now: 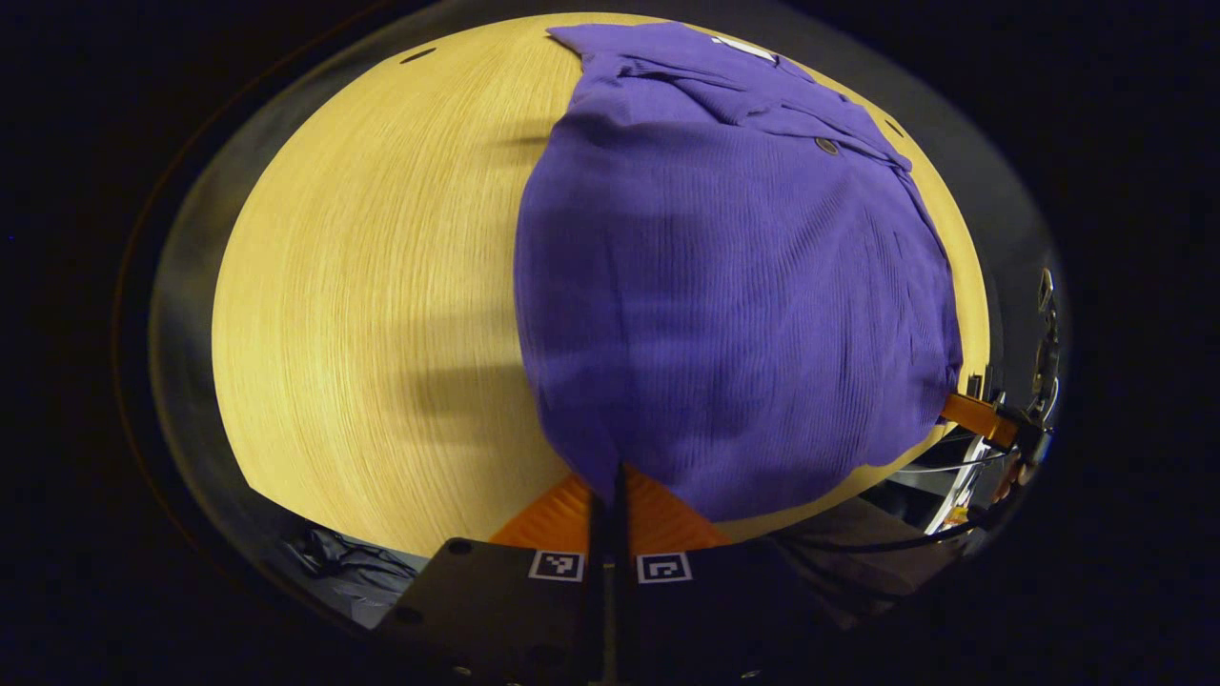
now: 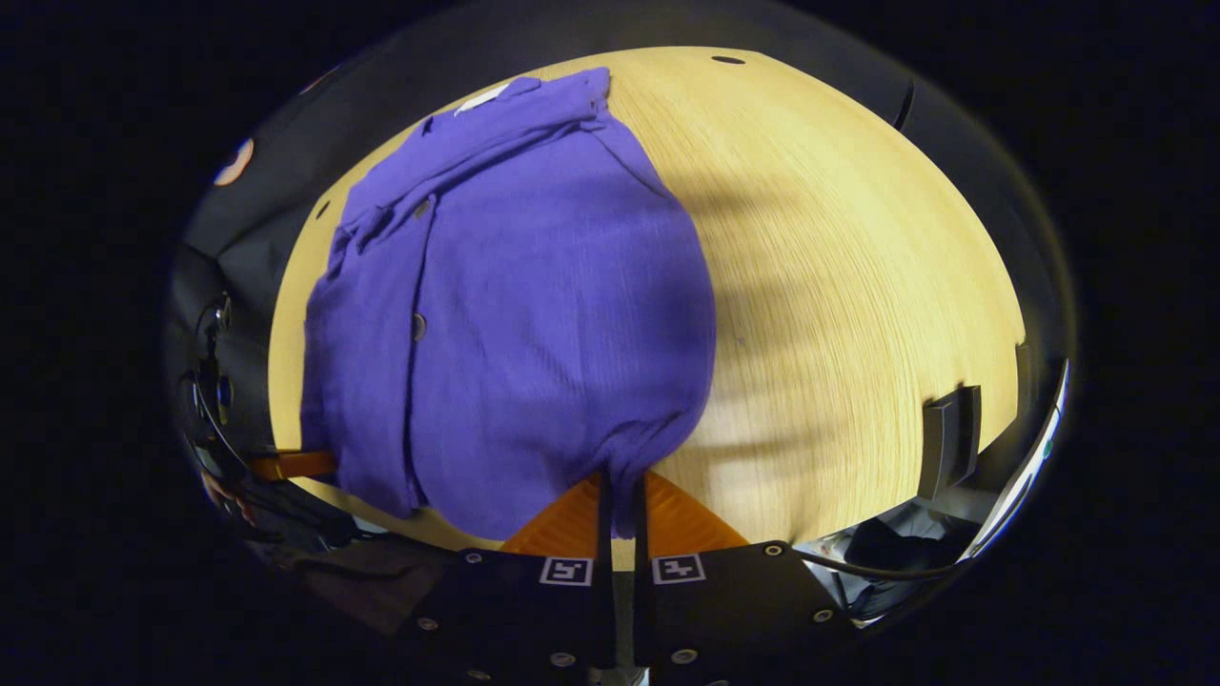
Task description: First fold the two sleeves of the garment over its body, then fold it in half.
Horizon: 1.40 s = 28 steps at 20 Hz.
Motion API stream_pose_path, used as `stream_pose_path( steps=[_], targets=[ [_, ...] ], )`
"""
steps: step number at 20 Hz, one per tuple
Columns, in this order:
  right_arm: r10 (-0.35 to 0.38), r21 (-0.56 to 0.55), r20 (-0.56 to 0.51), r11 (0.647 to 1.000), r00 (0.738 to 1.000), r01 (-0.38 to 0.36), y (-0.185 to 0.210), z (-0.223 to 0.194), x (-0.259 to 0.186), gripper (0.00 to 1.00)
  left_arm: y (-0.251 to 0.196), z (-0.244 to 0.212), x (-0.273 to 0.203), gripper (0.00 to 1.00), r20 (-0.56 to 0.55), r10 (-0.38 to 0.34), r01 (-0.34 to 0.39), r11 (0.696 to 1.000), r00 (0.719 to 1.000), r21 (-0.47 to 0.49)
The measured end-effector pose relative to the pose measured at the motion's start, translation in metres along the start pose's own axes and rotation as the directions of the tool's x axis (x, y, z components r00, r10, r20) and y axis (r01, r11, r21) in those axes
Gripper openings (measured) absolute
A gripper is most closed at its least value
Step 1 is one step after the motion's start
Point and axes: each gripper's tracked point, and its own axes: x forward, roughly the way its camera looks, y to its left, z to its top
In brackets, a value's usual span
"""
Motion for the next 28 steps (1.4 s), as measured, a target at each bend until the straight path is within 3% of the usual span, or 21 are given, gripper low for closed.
stream_pose_path(
  steps=[4,10,14,17,25,28],
  targets=[
    [0.024,0.010,0.064,1.000,0.998,-0.025,0.015,0.033,-0.023,0.08,-0.015,0.041,-0.032,0.06,0.012,-0.065,0.065,0.998,0.998,-0.021],
    [0.069,-0.021,0.164,0.998,0.984,-0.067,0.053,0.086,-0.069,0.08,-0.035,0.088,-0.106,0.06,0.094,-0.151,0.143,0.986,0.984,0.090],
    [0.058,-0.051,0.241,0.998,0.969,-0.047,0.072,0.123,-0.100,0.08,-0.033,0.123,-0.124,0.06,0.146,-0.180,0.151,0.970,0.973,0.190],
    [0.043,-0.061,0.292,0.998,0.956,-0.026,0.086,0.152,-0.120,0.08,-0.037,0.155,-0.141,0.06,0.175,-0.216,0.177,0.961,0.961,0.213],
    [0.031,-0.096,0.372,0.995,0.928,0.005,0.114,0.222,-0.163,0.08,-0.037,0.260,-0.206,0.06,0.326,-0.178,0.060,0.938,0.929,0.342],
    [0.042,-0.125,0.385,0.992,0.922,0.007,0.115,0.253,-0.169,0.08,-0.038,0.291,-0.226,0.06,0.365,-0.177,0.047,0.940,0.914,0.339]
  ],
)
